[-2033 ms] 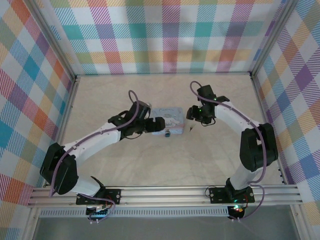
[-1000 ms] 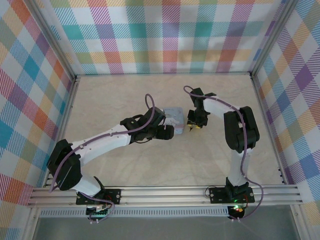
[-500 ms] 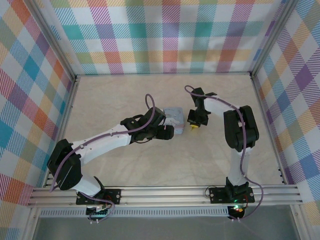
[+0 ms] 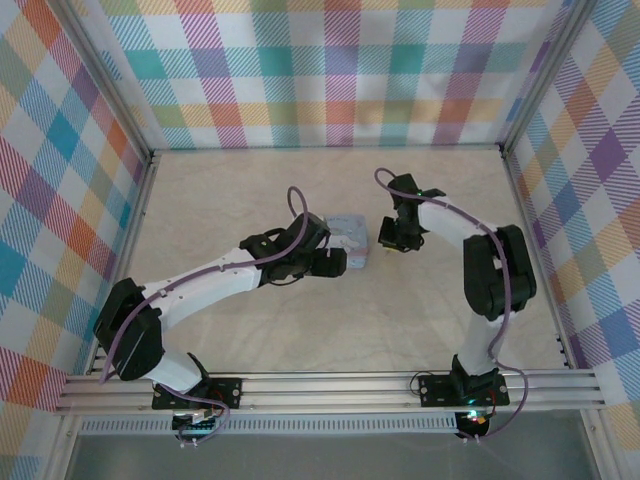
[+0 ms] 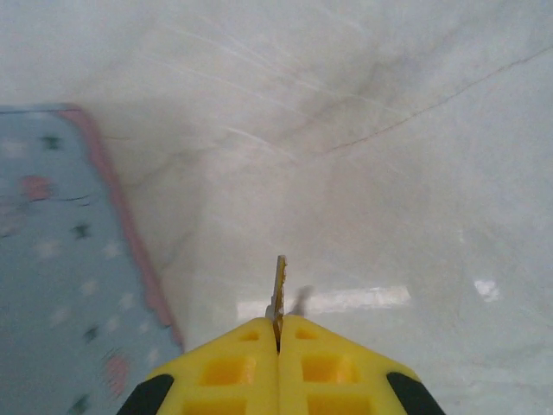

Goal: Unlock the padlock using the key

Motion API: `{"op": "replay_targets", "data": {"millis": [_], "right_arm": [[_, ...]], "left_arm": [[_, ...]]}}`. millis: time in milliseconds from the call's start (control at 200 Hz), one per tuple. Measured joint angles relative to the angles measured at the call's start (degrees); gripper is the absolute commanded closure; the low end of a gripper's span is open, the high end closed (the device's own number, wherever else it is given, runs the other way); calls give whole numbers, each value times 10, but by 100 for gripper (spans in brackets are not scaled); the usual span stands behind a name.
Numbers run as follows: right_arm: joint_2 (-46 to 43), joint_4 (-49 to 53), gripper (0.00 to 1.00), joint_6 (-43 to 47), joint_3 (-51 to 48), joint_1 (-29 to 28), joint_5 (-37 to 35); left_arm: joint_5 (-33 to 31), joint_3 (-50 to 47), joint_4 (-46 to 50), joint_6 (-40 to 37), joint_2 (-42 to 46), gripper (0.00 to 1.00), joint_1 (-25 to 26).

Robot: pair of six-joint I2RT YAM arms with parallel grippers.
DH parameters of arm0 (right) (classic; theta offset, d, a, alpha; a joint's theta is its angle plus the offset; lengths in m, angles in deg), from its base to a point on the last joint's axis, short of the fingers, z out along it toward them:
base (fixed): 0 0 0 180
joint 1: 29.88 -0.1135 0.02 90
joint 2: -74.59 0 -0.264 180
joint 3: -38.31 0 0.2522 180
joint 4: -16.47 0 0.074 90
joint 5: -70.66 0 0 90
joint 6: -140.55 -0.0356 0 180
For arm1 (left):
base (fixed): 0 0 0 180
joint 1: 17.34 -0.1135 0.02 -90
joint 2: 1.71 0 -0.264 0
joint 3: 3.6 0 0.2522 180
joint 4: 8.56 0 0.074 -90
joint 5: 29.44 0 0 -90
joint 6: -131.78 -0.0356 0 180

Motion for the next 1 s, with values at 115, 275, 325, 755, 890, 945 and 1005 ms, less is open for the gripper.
{"op": "replay_targets", "data": {"millis": [115, 275, 325, 755, 890, 945, 1005], "right_arm": [[-50, -3, 100, 14, 0, 0, 1], [-108, 3, 100, 30, 4, 0, 7], [-120, 12, 100, 34, 13, 0, 14], [-153, 114, 100, 42, 181, -6, 96], [-152, 157, 100, 42, 242, -20, 122], [-151, 170, 99, 41, 269, -25, 135], [-150, 183, 99, 38, 298, -31, 148]], "left_arm": [[7, 0, -4, 2, 17, 10, -22], [23, -2, -17, 4, 47, 7, -51], [31, -6, -33, 4, 59, 5, -57], [112, -45, -205, -1, 83, 0, -86], [141, -75, -277, 0, 83, 6, -103], [155, -82, -300, 3, 83, 10, -111], [170, -85, -324, 4, 83, 17, -116]]}}
